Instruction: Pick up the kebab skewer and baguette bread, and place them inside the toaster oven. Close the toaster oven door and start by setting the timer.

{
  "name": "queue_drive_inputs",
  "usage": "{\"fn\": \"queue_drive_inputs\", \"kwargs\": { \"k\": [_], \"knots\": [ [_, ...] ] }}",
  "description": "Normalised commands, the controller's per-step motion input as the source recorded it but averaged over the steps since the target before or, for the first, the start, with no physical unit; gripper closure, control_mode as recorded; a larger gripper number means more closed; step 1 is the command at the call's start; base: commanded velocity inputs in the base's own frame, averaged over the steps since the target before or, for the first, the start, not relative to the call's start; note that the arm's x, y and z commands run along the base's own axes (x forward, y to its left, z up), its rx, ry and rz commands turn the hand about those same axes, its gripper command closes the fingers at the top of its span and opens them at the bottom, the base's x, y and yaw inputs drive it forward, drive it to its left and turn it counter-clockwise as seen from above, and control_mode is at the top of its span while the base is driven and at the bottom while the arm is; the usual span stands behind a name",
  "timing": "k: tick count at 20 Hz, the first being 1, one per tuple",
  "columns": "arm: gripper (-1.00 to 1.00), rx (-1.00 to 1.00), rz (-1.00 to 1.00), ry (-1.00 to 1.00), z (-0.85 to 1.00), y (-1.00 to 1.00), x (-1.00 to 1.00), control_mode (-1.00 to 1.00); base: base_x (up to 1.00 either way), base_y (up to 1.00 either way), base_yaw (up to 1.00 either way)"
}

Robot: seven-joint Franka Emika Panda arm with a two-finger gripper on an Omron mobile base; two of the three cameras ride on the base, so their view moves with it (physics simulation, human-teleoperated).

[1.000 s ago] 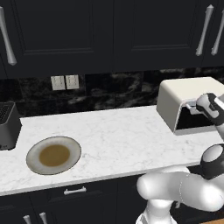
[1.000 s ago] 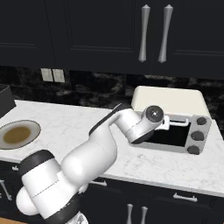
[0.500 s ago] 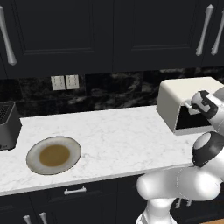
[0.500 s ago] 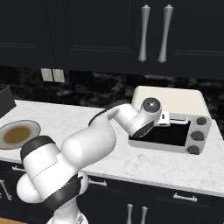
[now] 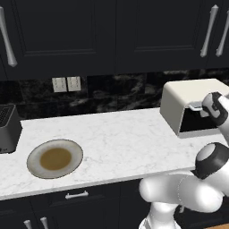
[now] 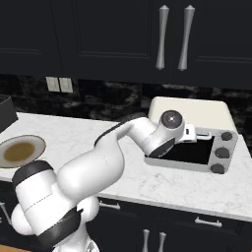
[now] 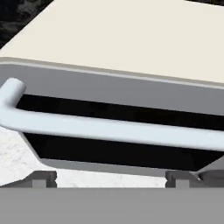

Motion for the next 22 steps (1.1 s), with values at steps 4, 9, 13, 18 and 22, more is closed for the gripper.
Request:
{"fn": "queue_drive_inputs", "kwargs": {
  "k": [4,9,13,18,22],
  "knots": [
    [-1.00,0.00,0.00,0.00,0.33,-0.67,-0.44,-1.00,0.00,0.00,0.00],
    [-1.00,-0.05,0.18,-0.18,0.04,-0.83,-0.27,-1.00,0.00,0.00,0.00],
    [-1.00,-0.21,0.34,-0.29,0.00,-0.71,-0.32,-1.00,0.00,0.00,0.00],
    [-1.00,-0.26,0.42,-0.25,-0.13,-0.50,0.10,-1.00,0.00,0.00,0.00],
    [-1.00,-0.26,0.41,-0.21,-0.10,-0.66,0.13,-1.00,0.00,0.00,0.00]
  ]
}}
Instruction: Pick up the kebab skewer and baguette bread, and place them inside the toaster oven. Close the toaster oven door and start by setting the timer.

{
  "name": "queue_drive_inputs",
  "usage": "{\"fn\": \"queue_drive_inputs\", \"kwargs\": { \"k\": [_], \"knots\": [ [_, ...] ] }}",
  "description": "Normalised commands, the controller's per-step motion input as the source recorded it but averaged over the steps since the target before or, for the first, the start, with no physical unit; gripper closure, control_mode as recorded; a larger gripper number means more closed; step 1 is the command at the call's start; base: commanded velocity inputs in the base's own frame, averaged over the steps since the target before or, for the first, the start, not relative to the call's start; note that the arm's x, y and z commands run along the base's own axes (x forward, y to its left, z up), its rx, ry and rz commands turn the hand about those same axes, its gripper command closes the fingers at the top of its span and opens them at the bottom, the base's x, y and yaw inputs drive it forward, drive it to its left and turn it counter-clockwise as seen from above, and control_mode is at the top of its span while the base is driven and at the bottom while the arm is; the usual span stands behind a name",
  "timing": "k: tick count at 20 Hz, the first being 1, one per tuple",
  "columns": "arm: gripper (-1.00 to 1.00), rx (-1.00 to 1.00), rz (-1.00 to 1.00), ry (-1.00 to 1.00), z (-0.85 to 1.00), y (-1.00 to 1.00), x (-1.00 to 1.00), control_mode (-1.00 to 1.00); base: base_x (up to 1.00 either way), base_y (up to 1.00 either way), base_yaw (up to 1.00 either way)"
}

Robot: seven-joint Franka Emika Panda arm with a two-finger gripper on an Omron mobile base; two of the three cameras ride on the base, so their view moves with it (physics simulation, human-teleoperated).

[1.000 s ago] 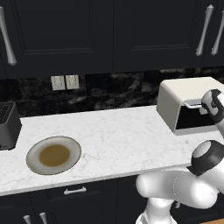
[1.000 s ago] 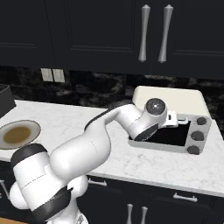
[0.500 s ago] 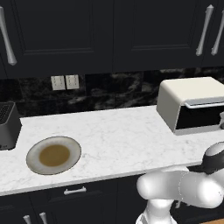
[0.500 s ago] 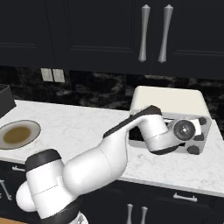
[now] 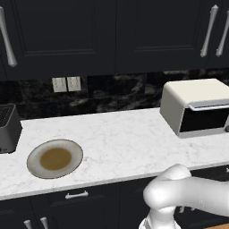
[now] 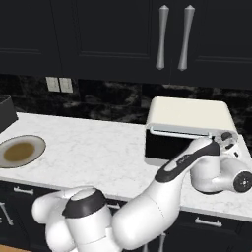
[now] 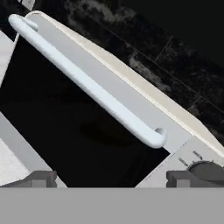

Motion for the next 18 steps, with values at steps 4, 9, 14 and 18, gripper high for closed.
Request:
{"fn": "queue_drive_inputs", "kwargs": {
  "k": [4,9,14,18],
  "knots": [
    [-1.00,-0.25,0.22,-0.15,-0.05,-0.50,0.00,-1.00,0.00,0.00,0.00],
    [-1.00,-0.25,0.02,-0.08,-0.18,-0.11,0.33,-1.00,0.00,0.00,0.00],
    [-1.00,-0.20,0.00,-0.09,-0.39,0.00,0.48,-1.00,0.00,0.00,0.00],
    [-1.00,-0.12,0.00,-0.10,-0.40,0.00,0.33,-1.00,0.00,0.00,0.00]
  ]
}}
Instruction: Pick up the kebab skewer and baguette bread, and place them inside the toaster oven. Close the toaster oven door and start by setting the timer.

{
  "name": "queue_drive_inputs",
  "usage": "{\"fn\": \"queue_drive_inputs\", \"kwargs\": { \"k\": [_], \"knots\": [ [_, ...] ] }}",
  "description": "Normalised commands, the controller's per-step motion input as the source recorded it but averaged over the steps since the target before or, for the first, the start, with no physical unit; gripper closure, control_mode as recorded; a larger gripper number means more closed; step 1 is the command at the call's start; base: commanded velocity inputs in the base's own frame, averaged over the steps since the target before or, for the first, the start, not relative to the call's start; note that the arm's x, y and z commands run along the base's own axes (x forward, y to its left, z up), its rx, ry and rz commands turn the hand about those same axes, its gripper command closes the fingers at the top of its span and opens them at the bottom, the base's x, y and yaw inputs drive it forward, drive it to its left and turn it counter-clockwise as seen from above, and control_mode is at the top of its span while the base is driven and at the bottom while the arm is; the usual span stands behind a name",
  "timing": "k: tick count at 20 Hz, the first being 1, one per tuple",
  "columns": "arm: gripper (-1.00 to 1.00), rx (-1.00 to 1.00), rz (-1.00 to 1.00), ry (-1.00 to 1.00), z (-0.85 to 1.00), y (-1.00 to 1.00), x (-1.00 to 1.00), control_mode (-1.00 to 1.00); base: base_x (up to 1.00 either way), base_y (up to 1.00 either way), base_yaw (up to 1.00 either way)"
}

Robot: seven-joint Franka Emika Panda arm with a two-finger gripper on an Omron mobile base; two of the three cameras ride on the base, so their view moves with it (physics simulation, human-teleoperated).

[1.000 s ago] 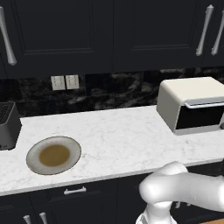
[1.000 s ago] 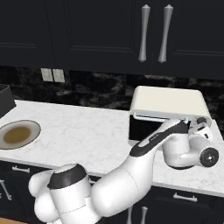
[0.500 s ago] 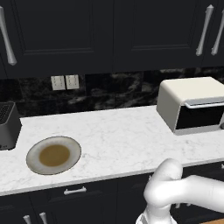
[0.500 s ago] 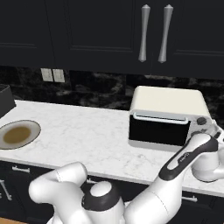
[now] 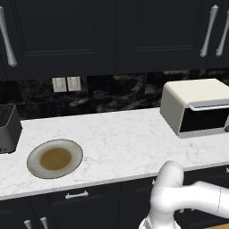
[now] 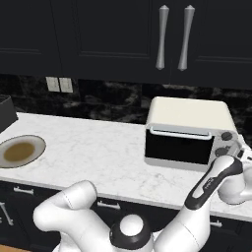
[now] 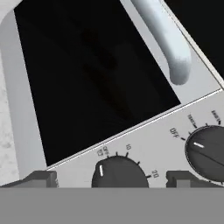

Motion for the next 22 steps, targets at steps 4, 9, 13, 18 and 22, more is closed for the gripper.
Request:
{"fn": "queue_drive_inputs", "kwargs": {
  "k": [4,9,13,18,22],
  "knots": [
    [-1.00,0.00,0.00,-0.04,-0.13,-0.10,0.33,-1.00,0.00,0.00,0.00],
    [-1.00,0.00,0.00,-0.07,-0.06,-0.11,0.46,-1.00,0.00,0.00,0.00],
    [-1.00,0.00,0.00,-0.10,-0.04,-0.21,0.08,-1.00,0.00,0.00,0.00],
    [-1.00,-0.01,0.00,-0.12,-0.17,-0.07,0.00,-1.00,0.00,0.00,0.00],
    [-1.00,-0.05,0.00,-0.13,-0.12,0.00,0.00,-1.00,0.00,0.00,0.00]
  ]
}}
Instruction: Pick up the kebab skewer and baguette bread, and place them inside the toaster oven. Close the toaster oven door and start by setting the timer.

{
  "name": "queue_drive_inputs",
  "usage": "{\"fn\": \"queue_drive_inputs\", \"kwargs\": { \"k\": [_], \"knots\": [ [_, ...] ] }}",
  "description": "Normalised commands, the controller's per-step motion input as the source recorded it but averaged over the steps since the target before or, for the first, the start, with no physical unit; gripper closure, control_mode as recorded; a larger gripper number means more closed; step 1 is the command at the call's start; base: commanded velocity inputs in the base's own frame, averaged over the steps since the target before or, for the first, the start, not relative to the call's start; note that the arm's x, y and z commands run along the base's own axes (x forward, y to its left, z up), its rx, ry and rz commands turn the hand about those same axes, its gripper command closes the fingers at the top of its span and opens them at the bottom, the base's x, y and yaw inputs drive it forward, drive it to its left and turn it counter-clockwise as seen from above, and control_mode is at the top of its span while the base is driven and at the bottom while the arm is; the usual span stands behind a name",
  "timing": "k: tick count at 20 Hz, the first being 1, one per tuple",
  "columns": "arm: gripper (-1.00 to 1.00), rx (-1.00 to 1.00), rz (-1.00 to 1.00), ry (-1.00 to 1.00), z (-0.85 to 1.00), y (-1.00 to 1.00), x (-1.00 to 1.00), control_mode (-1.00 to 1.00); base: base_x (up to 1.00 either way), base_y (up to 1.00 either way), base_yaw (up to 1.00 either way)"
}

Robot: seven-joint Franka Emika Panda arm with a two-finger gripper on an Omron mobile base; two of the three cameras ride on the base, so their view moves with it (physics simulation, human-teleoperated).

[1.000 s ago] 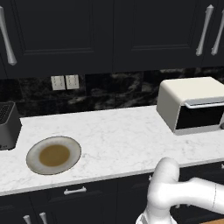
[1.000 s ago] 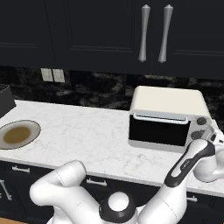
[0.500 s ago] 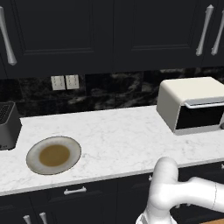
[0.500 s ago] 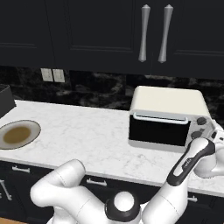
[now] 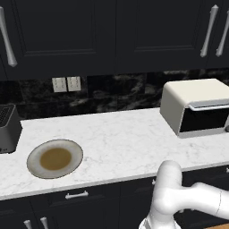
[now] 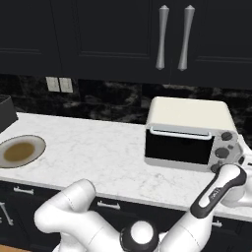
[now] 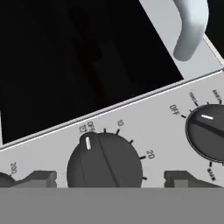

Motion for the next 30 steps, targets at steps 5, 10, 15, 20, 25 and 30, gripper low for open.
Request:
{"fn": "queue_drive_inputs", "kwargs": {
  "k": [5,10,15,20,25,30],
  "knots": [
    [-1.00,-0.06,0.00,-0.13,-0.01,0.00,0.01,-1.00,0.00,0.00,0.00],
    [-1.00,-0.08,0.00,-0.11,0.00,0.02,0.02,-1.00,0.00,0.00,0.00],
    [-1.00,-0.11,0.00,-0.06,0.00,0.06,0.00,-1.00,0.00,0.00,0.00],
    [-1.00,-0.11,0.00,-0.06,0.00,0.05,0.00,-1.00,0.00,0.00,0.00],
    [-1.00,-0.11,0.00,-0.05,0.00,0.11,0.00,-1.00,0.00,0.00,0.00],
    [-1.00,-0.09,-0.01,-0.02,0.00,0.07,0.01,-1.00,0.00,0.00,0.00]
  ]
}}
